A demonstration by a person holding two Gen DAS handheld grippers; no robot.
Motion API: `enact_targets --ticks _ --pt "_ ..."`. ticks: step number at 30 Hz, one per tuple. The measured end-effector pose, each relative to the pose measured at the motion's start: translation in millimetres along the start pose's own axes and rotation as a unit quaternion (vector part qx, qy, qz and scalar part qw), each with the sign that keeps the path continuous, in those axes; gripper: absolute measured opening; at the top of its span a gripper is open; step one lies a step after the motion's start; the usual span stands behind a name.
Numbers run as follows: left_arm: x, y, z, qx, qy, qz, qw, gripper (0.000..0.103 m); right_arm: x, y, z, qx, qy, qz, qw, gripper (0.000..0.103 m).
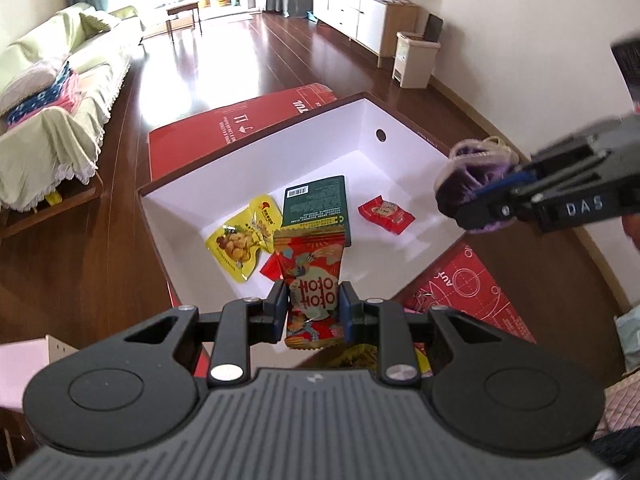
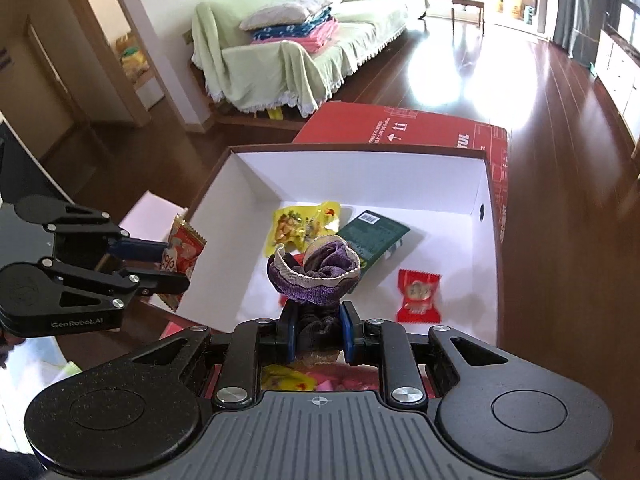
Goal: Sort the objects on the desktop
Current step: 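Carry the candy bag over the box with left tool while right tool carries the hair tie, then open left tool inside the box while right tool releases the purple hair tie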
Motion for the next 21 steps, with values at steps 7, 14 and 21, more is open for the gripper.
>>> enact_targets --ticks 7,14,21 --pt "-25 -7 -1 -0.029 0.015 -0.018 0.9993 0.022 -32 -4 21 0.005 0.000 -0.034 0.999 0.020" --pt "-68 -7 -3 -0.024 0.025 -0.055 0.9979 0.022 -79 5 31 -0.014 -0.004 -0.079 0.997 0.020" --pt "-108 -3 8 -0.016 0.043 -0.093 0.9946 0.022 -108 19 42 0.015 -0.008 -0.135 0.991 0.021"
Point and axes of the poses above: each gripper's, at about its wrist camera, not at the fingertips, and x roughly against the way its jaws point, z to its right, y to its underside, the point moved 9 cm from there along -x, roughly the way its jaws point, and after that the axes turned 1 degree about -y, right-handed, at the moved point
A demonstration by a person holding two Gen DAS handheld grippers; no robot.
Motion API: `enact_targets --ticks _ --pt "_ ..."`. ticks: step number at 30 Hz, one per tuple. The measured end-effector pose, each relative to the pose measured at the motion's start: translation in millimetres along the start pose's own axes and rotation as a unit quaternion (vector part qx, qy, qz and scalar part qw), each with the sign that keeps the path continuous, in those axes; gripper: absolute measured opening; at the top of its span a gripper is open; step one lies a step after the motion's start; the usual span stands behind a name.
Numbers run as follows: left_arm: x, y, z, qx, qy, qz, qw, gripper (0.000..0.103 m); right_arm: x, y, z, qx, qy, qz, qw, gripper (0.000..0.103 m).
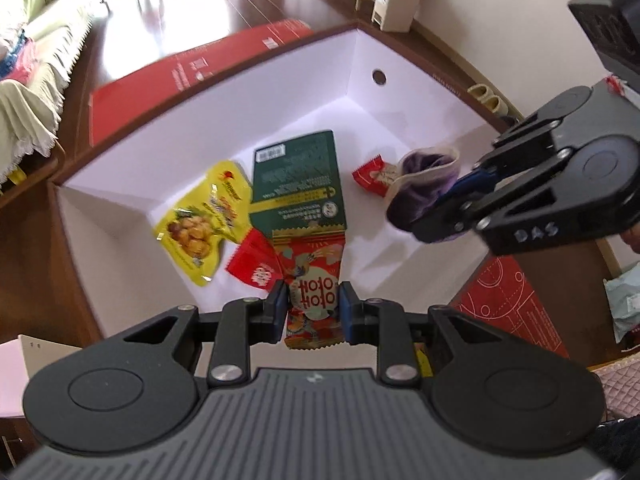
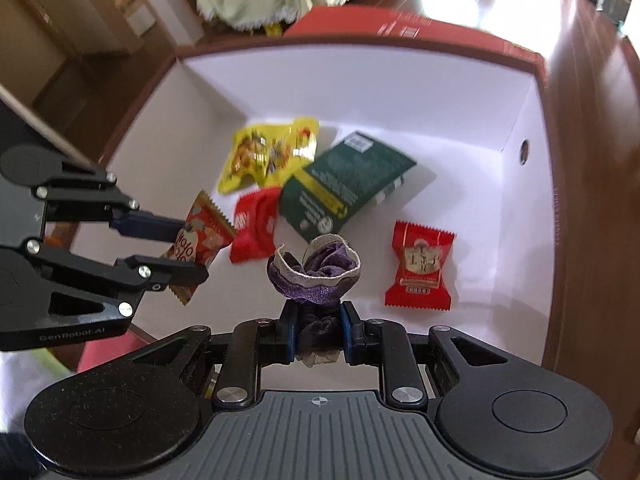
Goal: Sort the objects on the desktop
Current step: 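Open left tool inside the box while right tool releases the purple hair tie, then withdraw both tools from the box back over the mat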
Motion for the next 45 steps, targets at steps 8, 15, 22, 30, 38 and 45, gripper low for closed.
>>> enact_targets --ticks 8,15,22,30,38,45 --pt "-28 2 7 -0.009 0.026 -0.037 0.9989 0.023 -13 0 7 0.003 -0.003 -0.025 1.000 0.021" --pt "-40 1 7 0.005 0.038 -0.053 0.9978 0.038 -11 0 9 0.010 0.023 -0.017 1.000 0.078" --pt "-34 3 0 0.013 0.019 -0.056 0.9981 0.039 4 2 11 -0.014 0.022 -0.001 1.000 0.078" --pt "-6 7 -5 0.035 -0.007 -0.042 0.9985 0.044 36 6 3 -0.042 0.039 0.051 0.997 0.078" --pt "29 8 -1 0.042 -0.030 -0.017 0.9985 0.054 62 18 -12 -0.048 0.052 0.080 0.994 0.078" --pt "60 12 10 0.051 -0.044 0.009 0.9977 0.066 79 32 -24 -0.063 0.060 0.102 0.991 0.079"
Point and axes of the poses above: each gripper's, at about its wrist camera, not at the fingertips, and x roughly against the way its jaws point, z to its right, y to its underside, the point moved 9 cm from there along -x, roughly the way its jaws point, and after that the axes turned 1 degree about -y, right-handed, at the moved point
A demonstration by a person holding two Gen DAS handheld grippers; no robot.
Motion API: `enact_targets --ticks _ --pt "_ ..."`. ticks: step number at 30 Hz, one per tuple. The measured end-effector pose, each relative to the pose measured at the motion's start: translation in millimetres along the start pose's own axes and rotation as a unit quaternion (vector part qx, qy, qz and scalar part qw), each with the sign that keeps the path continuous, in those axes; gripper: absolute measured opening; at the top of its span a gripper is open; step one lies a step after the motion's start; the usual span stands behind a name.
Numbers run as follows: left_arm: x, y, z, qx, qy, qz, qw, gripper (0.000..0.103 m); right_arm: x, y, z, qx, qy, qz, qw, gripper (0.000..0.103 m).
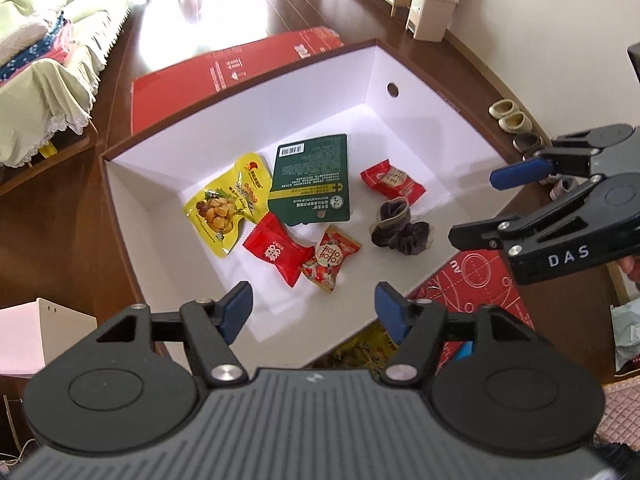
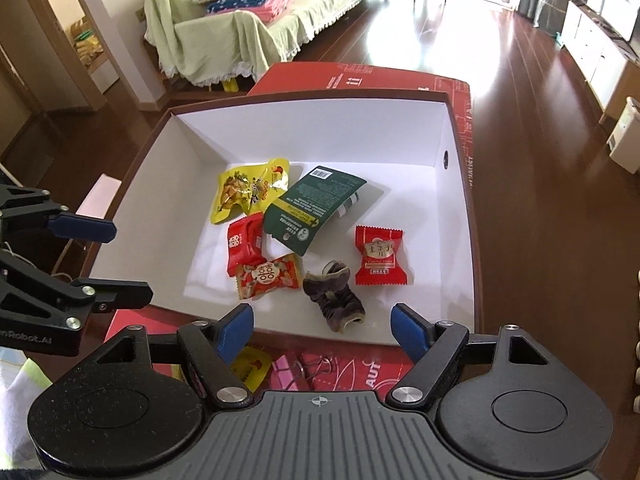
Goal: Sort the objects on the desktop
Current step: 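Withdraw both tools from the box back over the mat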
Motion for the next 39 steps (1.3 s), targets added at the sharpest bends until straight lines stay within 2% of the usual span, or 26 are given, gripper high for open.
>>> enact_targets --ticks 5,11,26,28,39 --pt "19 7 5 0.001 -0.011 0.015 0.9998 0.068 13 7 -6 -0.010 0.010 0.015 1.000 0.079" --pt "41 17 9 0.007 -0.025 0.029 0.9992 0.077 30 13 -9 -0.027 0.019 0.029 0.999 0.079" --pt "76 40 20 0.028 -0.054 0.048 0.9970 0.082 67 34 -13 -0.052 0.022 0.065 0.996 0.079" --pt "80 43 22 0.029 -0.057 0.052 0.9966 0.086 71 38 -14 -0.053 0.023 0.067 0.996 0.079" --pt "90 59 38 0.034 -0.063 0.060 0.9956 0.089 86 65 -22 -0.057 0.022 0.066 0.996 0.079"
Point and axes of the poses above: each gripper's, at about its wrist camera, not at the fingertips, and x roughly against the way its jaws point, z to its right, y to its underside, the point moved 9 cm from there along -x, roughly the way its jaws point, and after that the axes turned 1 degree about -y, right-handed, at the moved point
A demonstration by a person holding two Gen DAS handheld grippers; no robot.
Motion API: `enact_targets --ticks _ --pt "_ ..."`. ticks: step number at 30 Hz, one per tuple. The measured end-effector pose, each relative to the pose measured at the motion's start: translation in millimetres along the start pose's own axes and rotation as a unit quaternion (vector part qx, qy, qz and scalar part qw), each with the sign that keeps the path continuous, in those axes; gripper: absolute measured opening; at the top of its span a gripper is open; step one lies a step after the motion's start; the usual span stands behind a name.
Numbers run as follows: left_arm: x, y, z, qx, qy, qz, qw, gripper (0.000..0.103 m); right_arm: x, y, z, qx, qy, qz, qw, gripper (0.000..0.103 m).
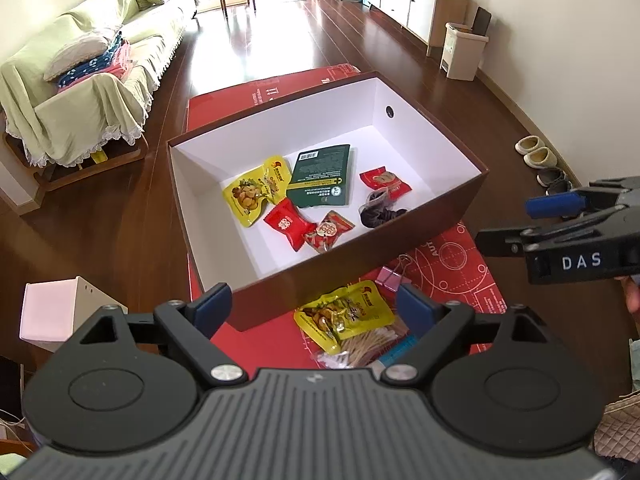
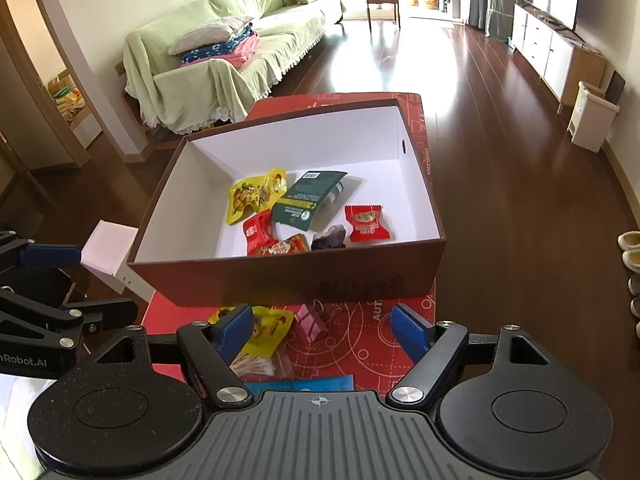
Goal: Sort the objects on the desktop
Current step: 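Withdraw both tools from the box back over the mat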
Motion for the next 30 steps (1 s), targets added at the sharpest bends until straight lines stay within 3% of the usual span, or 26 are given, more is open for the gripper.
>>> enact_targets --ticks 15,30 --pt "19 18 6 0.003 -0.016 0.015 0.9998 0.090 14 32 0 -0.020 -0.004 -0.014 1.000 0.079" --pt "7 76 6 0.017 -0.012 -0.037 0.9991 0.090 1 92 -4 -0.014 0.004 -0.073 0.997 0.079"
Point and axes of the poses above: each gripper's, at about its wrist camera, not at the fingertips, and x roughly against the way its jaws point, z to its right, y to its underside, the point moved 9 cm from there along -x, roughly the way its jaws point, and after that the axes turned 1 degree about -y, right-handed, at the moved point
